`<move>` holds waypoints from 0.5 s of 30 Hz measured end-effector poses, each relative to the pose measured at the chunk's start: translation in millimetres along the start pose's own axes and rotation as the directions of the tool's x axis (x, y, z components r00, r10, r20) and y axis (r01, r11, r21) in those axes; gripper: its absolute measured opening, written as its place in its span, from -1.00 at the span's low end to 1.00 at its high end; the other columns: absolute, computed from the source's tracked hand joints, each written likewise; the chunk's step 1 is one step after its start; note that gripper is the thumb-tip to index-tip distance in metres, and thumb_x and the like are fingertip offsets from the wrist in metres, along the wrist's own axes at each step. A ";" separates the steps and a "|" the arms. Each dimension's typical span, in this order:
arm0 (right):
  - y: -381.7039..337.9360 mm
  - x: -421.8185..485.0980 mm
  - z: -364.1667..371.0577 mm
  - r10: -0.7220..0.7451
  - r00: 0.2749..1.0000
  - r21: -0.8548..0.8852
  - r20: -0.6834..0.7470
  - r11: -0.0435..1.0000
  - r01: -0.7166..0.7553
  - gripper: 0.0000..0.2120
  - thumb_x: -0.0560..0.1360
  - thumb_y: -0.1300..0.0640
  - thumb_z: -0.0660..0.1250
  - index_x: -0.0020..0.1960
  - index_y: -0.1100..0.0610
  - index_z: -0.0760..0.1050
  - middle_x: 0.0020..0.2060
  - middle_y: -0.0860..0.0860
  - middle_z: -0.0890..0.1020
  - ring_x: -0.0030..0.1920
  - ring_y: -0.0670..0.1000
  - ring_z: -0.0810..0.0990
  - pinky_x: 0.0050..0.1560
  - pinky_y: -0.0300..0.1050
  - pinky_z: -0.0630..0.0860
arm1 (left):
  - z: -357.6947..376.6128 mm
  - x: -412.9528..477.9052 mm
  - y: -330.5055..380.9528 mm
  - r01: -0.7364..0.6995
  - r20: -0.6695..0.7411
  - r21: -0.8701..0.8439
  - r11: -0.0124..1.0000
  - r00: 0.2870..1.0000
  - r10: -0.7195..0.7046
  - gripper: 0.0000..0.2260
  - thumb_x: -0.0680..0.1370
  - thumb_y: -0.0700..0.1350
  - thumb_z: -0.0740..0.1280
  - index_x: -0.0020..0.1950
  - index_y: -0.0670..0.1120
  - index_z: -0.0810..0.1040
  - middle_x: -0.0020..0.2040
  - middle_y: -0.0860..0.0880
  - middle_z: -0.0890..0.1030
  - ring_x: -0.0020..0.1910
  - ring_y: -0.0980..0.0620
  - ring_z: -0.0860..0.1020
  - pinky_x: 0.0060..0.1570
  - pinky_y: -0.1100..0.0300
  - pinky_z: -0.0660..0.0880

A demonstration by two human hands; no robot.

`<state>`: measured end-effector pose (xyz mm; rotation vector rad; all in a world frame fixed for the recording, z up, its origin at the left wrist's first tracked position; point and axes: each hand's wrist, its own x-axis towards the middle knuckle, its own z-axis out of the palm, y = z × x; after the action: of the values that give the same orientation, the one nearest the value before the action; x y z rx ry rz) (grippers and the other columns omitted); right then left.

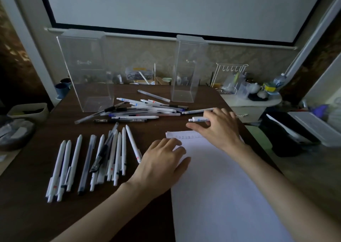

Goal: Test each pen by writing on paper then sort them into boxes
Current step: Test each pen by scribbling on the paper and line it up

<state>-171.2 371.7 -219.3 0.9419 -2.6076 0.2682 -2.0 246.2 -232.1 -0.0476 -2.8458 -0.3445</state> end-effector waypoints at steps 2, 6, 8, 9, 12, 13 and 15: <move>8.6 -4.3 0.6 0.048 0.997 0.062 -0.068 0.997 -0.044 -0.42 0.32 -0.51 -0.04 -0.37 0.02 0.24 -0.29 -0.05 0.40 -0.18 0.01 0.32 -0.11 -0.08 0.17 | 3.1 13.6 12.6 -0.050 0.064 -0.022 0.999 0.997 0.051 -0.67 0.60 0.10 0.13 0.24 -0.01 0.52 0.27 0.00 0.49 0.20 0.00 0.47 0.17 0.13 0.36; 17.4 -7.0 5.6 0.084 0.985 0.185 -0.150 0.981 -0.055 -0.53 0.34 -0.35 0.00 -0.39 0.06 0.25 -0.37 -0.04 0.38 -0.20 0.09 0.41 -0.13 -0.09 0.13 | 14.3 32.0 35.0 -0.151 0.082 -0.035 0.988 0.985 0.153 -0.62 0.59 0.10 0.10 0.25 -0.05 0.51 0.28 -0.06 0.48 0.22 -0.07 0.46 0.18 0.04 0.37; 21.5 -6.2 9.3 0.047 0.976 0.169 -0.213 0.986 -0.011 -0.52 0.37 -0.37 0.06 -0.38 0.05 0.24 -0.37 -0.04 0.38 -0.24 0.05 0.38 -0.13 -0.08 0.15 | 19.8 40.7 39.6 -0.167 0.123 -0.034 0.985 0.978 0.170 -0.61 0.60 0.11 0.09 0.34 -0.03 0.44 0.39 -0.07 0.38 0.34 -0.07 0.35 0.28 0.05 0.27; 23.8 -5.3 11.4 0.024 0.968 0.135 -0.249 0.991 0.010 -0.50 0.37 -0.39 0.10 -0.39 0.05 0.27 -0.37 -0.03 0.40 -0.25 0.04 0.36 -0.13 -0.08 0.16 | 24.1 44.9 39.5 -0.173 0.157 -0.022 0.985 0.972 0.174 -0.60 0.60 0.11 0.10 0.40 -0.01 0.37 0.45 -0.07 0.29 0.41 -0.05 0.26 0.34 0.06 0.19; 35.4 2.9 18.9 -0.028 0.949 0.075 -0.314 0.996 0.054 -0.60 0.37 -0.21 0.34 -0.35 0.13 0.52 -0.33 0.03 0.46 -0.26 0.07 0.47 -0.14 -0.12 0.17 | 34.9 54.4 36.8 -0.199 0.219 0.002 0.980 0.956 0.194 -0.53 0.60 0.13 0.09 0.49 0.02 0.20 0.53 -0.07 0.08 0.49 -0.05 0.06 0.41 0.06 0.02; 39.8 5.5 21.5 -0.037 0.946 0.086 -0.323 0.994 0.068 -0.71 0.37 -0.08 0.40 -0.29 0.16 0.58 -0.30 0.05 0.48 -0.26 0.10 0.51 -0.14 -0.12 0.18 | 39.7 55.7 35.0 -0.204 0.232 -0.008 0.979 0.952 0.200 -0.51 0.60 0.15 0.07 0.50 0.03 0.16 0.54 -0.06 0.04 0.50 -0.05 0.02 0.42 0.05 -0.01; 45.3 5.7 26.1 -0.024 0.932 0.131 -0.362 0.988 0.076 -0.82 0.41 0.07 0.37 -0.16 0.20 0.63 -0.25 0.07 0.50 -0.25 0.12 0.53 -0.17 -0.13 0.27 | 47.7 55.2 31.8 -0.212 0.243 -0.040 0.976 0.946 0.215 -0.48 0.59 0.20 -0.02 0.52 0.05 0.12 0.54 -0.05 0.02 0.51 -0.04 -0.01 0.43 0.04 -0.03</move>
<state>-211.4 395.2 -243.7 0.9067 -2.2476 0.5656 -65.7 288.4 -254.3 -0.4279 -3.0423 -0.3308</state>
